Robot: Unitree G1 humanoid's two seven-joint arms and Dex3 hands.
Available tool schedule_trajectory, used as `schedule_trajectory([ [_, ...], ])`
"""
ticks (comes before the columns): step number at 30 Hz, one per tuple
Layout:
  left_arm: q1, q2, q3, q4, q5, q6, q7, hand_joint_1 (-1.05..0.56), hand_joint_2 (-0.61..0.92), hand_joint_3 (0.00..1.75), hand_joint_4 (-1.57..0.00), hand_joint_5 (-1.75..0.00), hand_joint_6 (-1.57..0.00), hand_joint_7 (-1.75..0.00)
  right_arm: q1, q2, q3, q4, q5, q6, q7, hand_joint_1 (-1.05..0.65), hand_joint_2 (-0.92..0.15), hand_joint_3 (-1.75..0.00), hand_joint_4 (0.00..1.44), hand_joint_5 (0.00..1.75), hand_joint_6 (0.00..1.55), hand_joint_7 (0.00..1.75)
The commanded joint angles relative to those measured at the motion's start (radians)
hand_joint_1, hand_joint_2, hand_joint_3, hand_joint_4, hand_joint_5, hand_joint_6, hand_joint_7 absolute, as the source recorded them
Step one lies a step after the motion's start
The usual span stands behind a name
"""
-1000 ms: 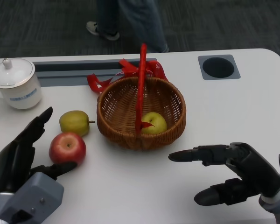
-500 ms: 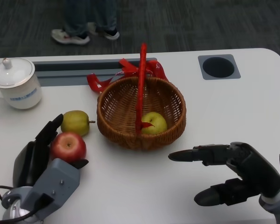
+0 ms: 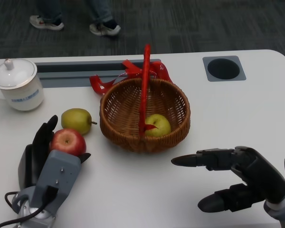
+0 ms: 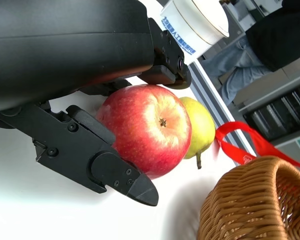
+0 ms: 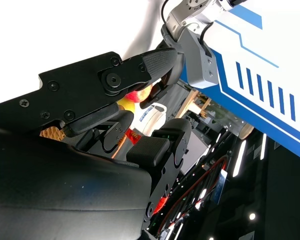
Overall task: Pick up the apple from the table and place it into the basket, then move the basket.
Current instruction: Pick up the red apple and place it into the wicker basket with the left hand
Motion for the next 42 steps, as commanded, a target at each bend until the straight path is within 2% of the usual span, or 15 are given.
schedule_trajectory([
  [1, 0.024, 0.003, 0.013, 0.04, -0.024, 0.004, 0.01, -0.25, 0.76, 0.0, -0.9, -0.07, -0.81, -0.06, 0.003, -0.008, -0.006, -0.011, 0.021, -0.005, -0.004, -0.53, -0.83, 0.0, 0.81, 0.0, 0.69, 0.0],
  [4, 0.031, 0.011, 0.013, 0.034, -0.03, -0.003, 0.007, -0.14, 0.79, 0.01, -1.08, -0.07, -1.0, -0.07, 0.005, -0.008, -0.004, -0.016, 0.022, -0.002, -0.004, -0.53, -0.83, 0.0, 0.81, 0.0, 0.69, 0.0],
  [7, 0.057, 0.016, 0.015, -0.01, -0.048, -0.016, -0.019, -0.12, 0.8, 0.01, -1.15, -0.06, -1.08, -0.06, 0.008, -0.008, -0.002, -0.021, 0.024, 0.002, -0.002, -0.53, -0.83, 0.0, 0.81, 0.0, 0.69, 0.0],
  [12, 0.135, 0.014, 0.036, -0.157, -0.119, -0.028, -0.109, -0.13, 0.82, 0.01, -1.18, -0.05, -1.11, -0.04, 0.011, -0.008, 0.0, -0.026, 0.026, 0.009, -0.001, -0.52, -0.84, 0.0, 0.81, 0.0, 0.69, 0.0],
  [18, 0.282, 0.007, 0.053, -0.449, -0.185, -0.009, -0.198, -0.09, 0.82, 0.0, -1.19, -0.03, -1.12, -0.02, 0.014, -0.008, 0.002, -0.034, 0.027, 0.019, 0.0, -0.52, -0.84, 0.0, 0.81, 0.0, 0.69, 0.0],
  [24, 0.393, -0.001, 0.065, -0.734, -0.188, 0.055, -0.232, -0.12, 0.81, 0.0, -1.2, -0.02, -1.12, -0.01, 0.016, -0.007, 0.004, -0.036, 0.037, 0.025, 0.011, -0.5, -0.83, 0.0, 0.81, 0.0, 0.69, 0.0],
  [31, 0.415, 0.006, 0.075, -0.917, -0.204, 0.048, -0.279, -0.14, 0.8, 0.0, -1.23, -0.03, -1.13, -0.01, 0.012, -0.005, 0.003, -0.034, 0.03, 0.026, 0.011, -0.5, -0.84, 0.0, 0.81, 0.0, 0.69, 0.0],
  [37, 0.418, 0.004, 0.058, -1.059, -0.209, 0.115, -0.33, -0.15, 0.79, 0.0, -1.25, -0.04, -1.15, -0.01, 0.011, -0.004, 0.002, -0.033, 0.024, 0.029, 0.007, -0.51, -0.84, 0.0, 0.82, 0.0, 0.69, 0.0],
  [42, 0.37, 0.002, 0.032, -1.09, -0.227, 0.138, -0.392, -0.15, 0.8, 0.0, -1.26, -0.04, -1.14, -0.01, 0.004, -0.003, 0.0, -0.025, 0.024, 0.029, 0.009, -0.51, -0.84, 0.0, 0.81, 0.0, 0.69, 0.0],
])
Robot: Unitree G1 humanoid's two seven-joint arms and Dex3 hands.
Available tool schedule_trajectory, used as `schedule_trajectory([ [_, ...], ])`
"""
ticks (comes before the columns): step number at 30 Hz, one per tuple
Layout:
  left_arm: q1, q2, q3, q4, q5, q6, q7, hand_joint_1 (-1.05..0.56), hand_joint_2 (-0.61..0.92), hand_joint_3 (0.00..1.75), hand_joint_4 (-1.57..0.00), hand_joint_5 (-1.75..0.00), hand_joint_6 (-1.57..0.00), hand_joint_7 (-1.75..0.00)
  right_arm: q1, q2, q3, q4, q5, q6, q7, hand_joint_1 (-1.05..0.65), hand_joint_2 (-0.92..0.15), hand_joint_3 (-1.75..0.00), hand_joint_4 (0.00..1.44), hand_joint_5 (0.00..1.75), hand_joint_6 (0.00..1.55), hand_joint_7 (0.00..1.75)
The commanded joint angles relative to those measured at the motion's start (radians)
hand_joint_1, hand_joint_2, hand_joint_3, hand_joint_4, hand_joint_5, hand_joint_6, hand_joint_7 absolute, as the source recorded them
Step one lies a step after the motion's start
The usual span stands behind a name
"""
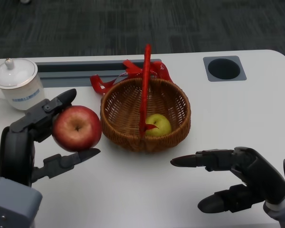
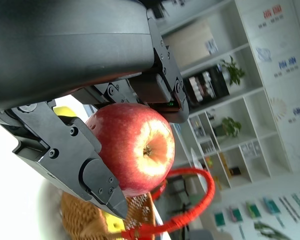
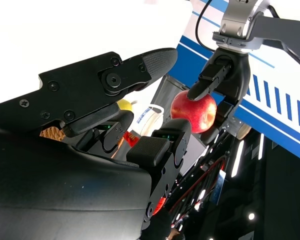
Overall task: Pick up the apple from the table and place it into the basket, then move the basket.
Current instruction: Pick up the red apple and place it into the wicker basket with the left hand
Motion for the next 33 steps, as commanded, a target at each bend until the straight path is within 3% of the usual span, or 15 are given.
schedule_trajectory([
  [1, -0.057, 0.008, -0.012, -0.013, -0.015, 0.002, -0.036, -0.15, 0.8, 0.0, -1.26, -0.04, -1.14, 0.0, -0.011, -0.005, -0.005, 0.008, 0.008, 0.002, -0.001, -0.52, -0.84, 0.0, 0.81, 0.0, 0.69, 0.0],
  [14, -0.283, -0.007, -0.048, 0.188, 0.023, 0.017, -0.047, -0.14, 0.8, 0.0, -1.22, -0.01, -1.14, 0.0, 0.003, -0.001, -0.008, -0.001, 0.011, -0.01, -0.008, -0.52, -0.84, 0.0, 0.82, 0.0, 0.7, 0.0],
  [18, -0.372, -0.006, -0.039, 0.316, 0.03, -0.005, -0.039, -0.15, 0.79, 0.0, -1.18, -0.01, -1.14, 0.0, 0.012, 0.001, -0.007, -0.008, 0.015, -0.009, -0.009, -0.51, -0.84, 0.0, 0.82, 0.0, 0.7, 0.0],
  [33, -0.709, 0.002, -0.025, 0.912, 0.027, -0.144, -0.051, -0.19, 0.8, 0.0, -1.24, -0.02, -1.14, 0.0, 0.03, 0.007, -0.004, -0.021, 0.018, -0.002, -0.011, -0.5, -0.84, 0.0, 0.82, 0.0, 0.7, 0.0],
])
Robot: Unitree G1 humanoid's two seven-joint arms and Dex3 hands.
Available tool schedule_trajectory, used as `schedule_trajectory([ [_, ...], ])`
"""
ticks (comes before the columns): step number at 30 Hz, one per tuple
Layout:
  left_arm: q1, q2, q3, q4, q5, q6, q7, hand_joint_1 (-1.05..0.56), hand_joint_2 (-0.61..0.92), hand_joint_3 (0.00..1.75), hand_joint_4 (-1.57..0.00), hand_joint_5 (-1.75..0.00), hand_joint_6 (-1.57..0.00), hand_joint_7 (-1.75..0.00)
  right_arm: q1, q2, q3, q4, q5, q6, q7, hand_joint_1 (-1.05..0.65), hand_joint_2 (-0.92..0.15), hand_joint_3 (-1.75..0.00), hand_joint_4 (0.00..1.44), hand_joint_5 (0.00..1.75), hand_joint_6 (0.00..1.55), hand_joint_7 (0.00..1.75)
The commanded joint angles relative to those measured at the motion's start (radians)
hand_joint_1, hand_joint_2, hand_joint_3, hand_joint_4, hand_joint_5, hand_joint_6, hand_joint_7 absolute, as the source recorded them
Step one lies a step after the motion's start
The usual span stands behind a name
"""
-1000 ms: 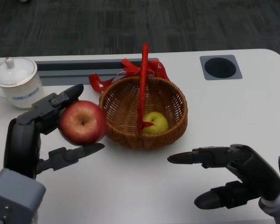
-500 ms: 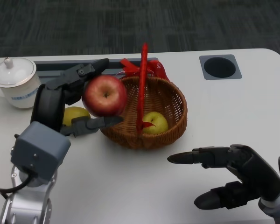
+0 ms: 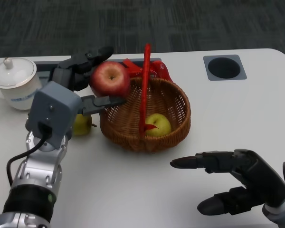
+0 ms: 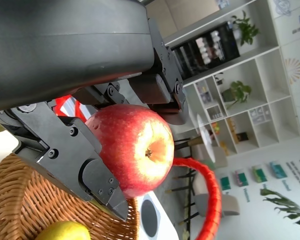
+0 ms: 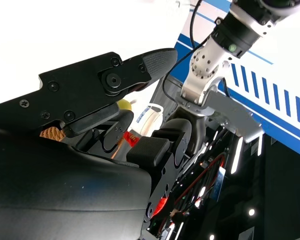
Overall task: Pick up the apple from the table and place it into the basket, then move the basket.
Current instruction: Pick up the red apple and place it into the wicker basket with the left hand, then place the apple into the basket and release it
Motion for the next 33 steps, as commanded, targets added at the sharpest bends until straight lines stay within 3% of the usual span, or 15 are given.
schedule_trajectory([
  [1, -0.071, 0.015, 0.006, 0.097, 0.002, -0.04, 0.0, -0.18, 0.8, 0.0, -1.24, -0.02, -1.14, 0.0, 0.014, -0.005, -0.003, -0.016, 0.011, 0.008, -0.009, -0.5, -0.84, 0.0, 0.82, 0.0, 0.7, 0.0],
  [9, -0.133, 0.009, -0.004, 0.264, 0.007, -0.132, -0.019, -0.15, 0.8, 0.0, -1.26, -0.02, -1.14, -0.01, 0.019, -0.001, -0.006, -0.019, 0.004, 0.01, -0.019, -0.5, -0.83, 0.0, 0.82, 0.0, 0.7, 0.0],
  [24, -0.131, -0.007, -0.042, 0.319, 0.034, -0.16, -0.071, -0.09, 0.81, 0.0, -1.17, 0.0, -1.09, 0.0, 0.025, 0.002, -0.004, -0.023, 0.002, 0.006, -0.026, -0.49, -0.83, 0.0, 0.82, 0.0, 0.7, 0.0],
  [27, -0.133, -0.001, -0.053, 0.323, 0.046, -0.151, -0.083, -0.14, 0.79, 0.0, -1.01, 0.0, -0.91, 0.0, 0.027, 0.001, -0.005, -0.024, -0.001, 0.005, -0.029, -0.5, -0.83, 0.0, 0.82, 0.0, 0.7, 0.0],
  [29, -0.135, 0.013, -0.072, 0.322, 0.064, -0.141, -0.1, -0.19, 0.77, 0.0, -0.78, 0.0, -0.7, 0.0, 0.028, -0.001, -0.005, -0.027, -0.002, 0.007, -0.03, -0.5, -0.83, 0.0, 0.82, 0.0, 0.7, 0.0],
  [33, -0.145, 0.058, -0.128, 0.313, 0.126, -0.128, -0.142, -0.46, 0.77, 0.0, -0.23, 0.0, -0.24, 0.0, 0.028, -0.008, -0.007, -0.026, -0.003, 0.01, -0.029, -0.52, -0.84, 0.0, 0.82, 0.0, 0.7, 0.0],
])
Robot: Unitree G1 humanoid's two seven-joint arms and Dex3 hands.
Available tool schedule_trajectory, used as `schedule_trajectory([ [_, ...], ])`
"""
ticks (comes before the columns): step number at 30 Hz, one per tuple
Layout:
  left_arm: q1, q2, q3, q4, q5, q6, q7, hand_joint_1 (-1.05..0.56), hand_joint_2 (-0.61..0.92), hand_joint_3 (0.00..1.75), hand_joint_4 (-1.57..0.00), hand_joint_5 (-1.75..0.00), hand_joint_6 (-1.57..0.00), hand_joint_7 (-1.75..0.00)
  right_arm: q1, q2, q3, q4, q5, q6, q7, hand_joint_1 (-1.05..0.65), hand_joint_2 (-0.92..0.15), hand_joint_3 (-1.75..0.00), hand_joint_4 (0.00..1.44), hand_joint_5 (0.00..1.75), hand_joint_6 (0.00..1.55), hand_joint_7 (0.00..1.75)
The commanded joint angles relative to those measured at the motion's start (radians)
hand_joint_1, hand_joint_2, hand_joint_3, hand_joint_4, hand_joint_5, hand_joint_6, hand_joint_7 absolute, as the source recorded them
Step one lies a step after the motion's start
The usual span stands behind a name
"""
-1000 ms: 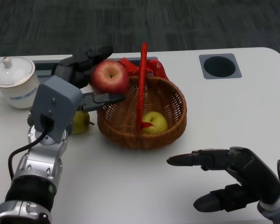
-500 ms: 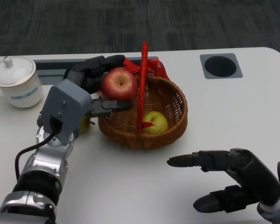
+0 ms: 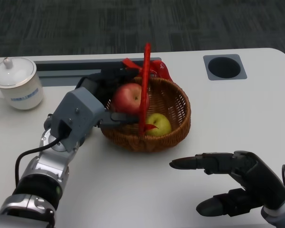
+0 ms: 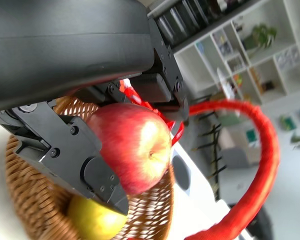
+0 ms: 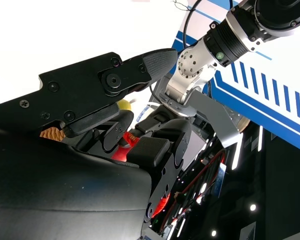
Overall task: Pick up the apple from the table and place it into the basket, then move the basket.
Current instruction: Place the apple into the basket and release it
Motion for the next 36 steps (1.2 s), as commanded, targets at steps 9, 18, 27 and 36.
schedule_trajectory([
  [9, -0.036, 0.104, -0.052, -0.025, 0.036, -0.048, -0.157, -0.71, 0.75, 0.0, 0.0, 0.0, 0.0, 0.0, -0.004, -0.024, -0.009, -0.001, 0.014, -0.009, 0.001, -0.51, -0.85, 0.0, 0.81, 0.0, 0.68, 0.0],
  [18, 0.033, 0.112, 0.002, -0.143, -0.042, -0.132, -0.173, -0.76, 0.79, 0.01, -0.02, -0.01, -0.05, -0.02, -0.061, -0.062, -0.05, 0.005, -0.007, -0.027, -0.024, -0.52, -0.85, 0.0, 0.77, 0.0, 0.64, 0.0],
  [27, 0.337, 0.146, 0.081, -0.594, -0.207, -0.095, -0.212, -0.65, 0.78, 0.0, -0.3, -0.06, -0.28, -0.04, -0.166, -0.118, -0.057, 0.053, -0.021, -0.051, -0.013, -0.52, -0.86, 0.0, 0.68, 0.0, 0.59, 0.0],
  [36, 0.607, 0.245, 0.165, -0.899, -0.346, -0.029, -0.303, -0.65, 0.76, 0.0, -0.48, -0.07, -0.46, -0.05, -0.277, -0.139, -0.044, 0.171, -0.126, -0.067, -0.034, -0.58, -0.87, 0.0, 0.62, 0.0, 0.54, 0.0],
])
